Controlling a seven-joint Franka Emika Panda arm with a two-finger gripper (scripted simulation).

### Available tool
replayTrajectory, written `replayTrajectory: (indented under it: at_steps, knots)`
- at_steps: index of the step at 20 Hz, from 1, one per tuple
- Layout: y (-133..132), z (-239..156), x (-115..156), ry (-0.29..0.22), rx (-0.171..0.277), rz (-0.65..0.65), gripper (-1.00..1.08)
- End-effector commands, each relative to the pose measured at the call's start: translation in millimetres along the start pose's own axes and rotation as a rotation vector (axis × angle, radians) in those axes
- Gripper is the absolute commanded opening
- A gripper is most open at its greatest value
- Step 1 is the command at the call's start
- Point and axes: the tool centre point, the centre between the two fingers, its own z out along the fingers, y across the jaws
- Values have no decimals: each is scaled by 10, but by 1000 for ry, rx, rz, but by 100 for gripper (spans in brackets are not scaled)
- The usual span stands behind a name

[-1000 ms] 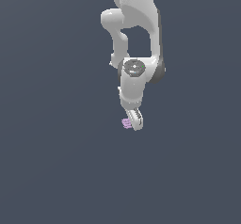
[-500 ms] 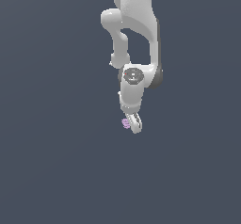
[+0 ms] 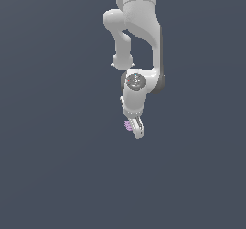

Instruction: Pick up the object and move it to a goal position.

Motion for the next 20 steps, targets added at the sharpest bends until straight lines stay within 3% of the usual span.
replayTrajectory:
  at_steps: [1, 12, 20]
  knots:
    - [6, 11, 1, 0, -2, 0, -100]
    - [20, -67, 56, 0, 1, 0, -100]
    - [151, -472, 394, -1, 0, 1, -100]
